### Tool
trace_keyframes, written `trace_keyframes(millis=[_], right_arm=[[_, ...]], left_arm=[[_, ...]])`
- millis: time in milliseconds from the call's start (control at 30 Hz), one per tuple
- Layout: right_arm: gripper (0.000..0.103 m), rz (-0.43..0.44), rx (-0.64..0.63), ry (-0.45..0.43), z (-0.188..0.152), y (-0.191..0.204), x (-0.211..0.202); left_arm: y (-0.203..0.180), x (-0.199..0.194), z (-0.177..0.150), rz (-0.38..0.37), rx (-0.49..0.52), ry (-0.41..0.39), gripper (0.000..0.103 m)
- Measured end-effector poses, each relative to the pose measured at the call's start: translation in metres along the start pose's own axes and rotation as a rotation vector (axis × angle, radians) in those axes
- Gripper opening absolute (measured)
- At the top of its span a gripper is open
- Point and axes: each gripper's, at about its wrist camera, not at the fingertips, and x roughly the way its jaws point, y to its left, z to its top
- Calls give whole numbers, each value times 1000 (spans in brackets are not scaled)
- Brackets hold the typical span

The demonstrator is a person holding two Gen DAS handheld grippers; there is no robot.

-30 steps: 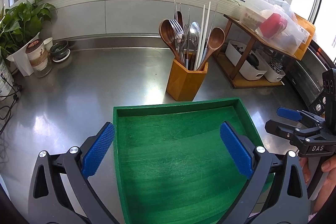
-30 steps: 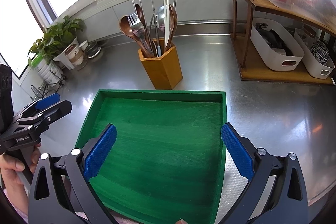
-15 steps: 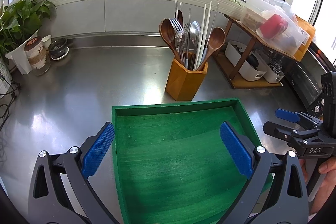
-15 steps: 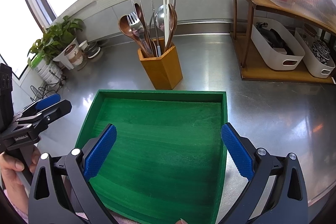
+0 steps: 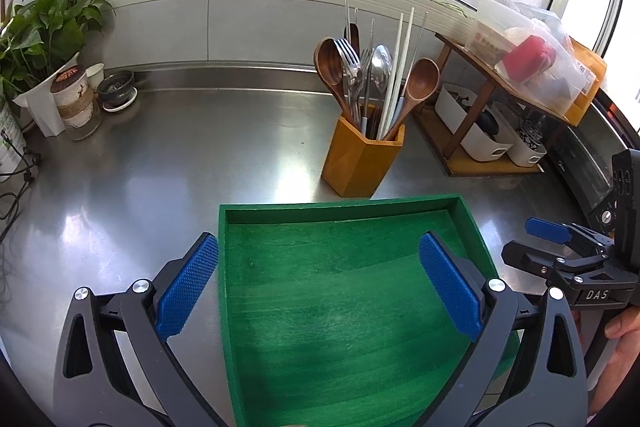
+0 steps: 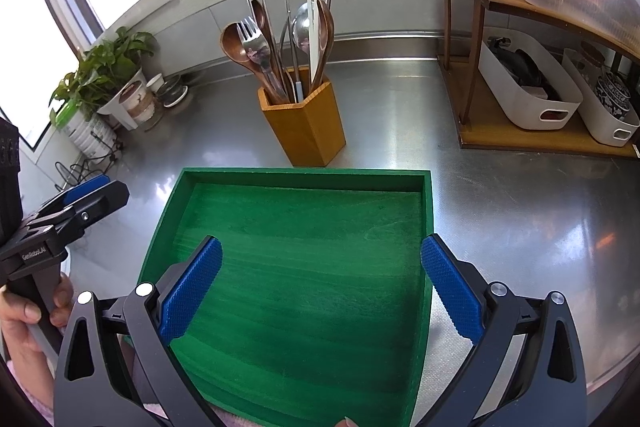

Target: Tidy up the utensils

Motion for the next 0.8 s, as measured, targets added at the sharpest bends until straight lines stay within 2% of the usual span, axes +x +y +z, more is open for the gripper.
trace_keyframes(millis=[367, 800], right_arm=[[100, 7, -4, 16, -2, 0, 4], [100, 9, -8, 10, -2, 3, 1]], left_arm=[[-2, -1, -2, 19, 3, -2, 95], [-3, -2, -4, 0, -2, 13, 95]])
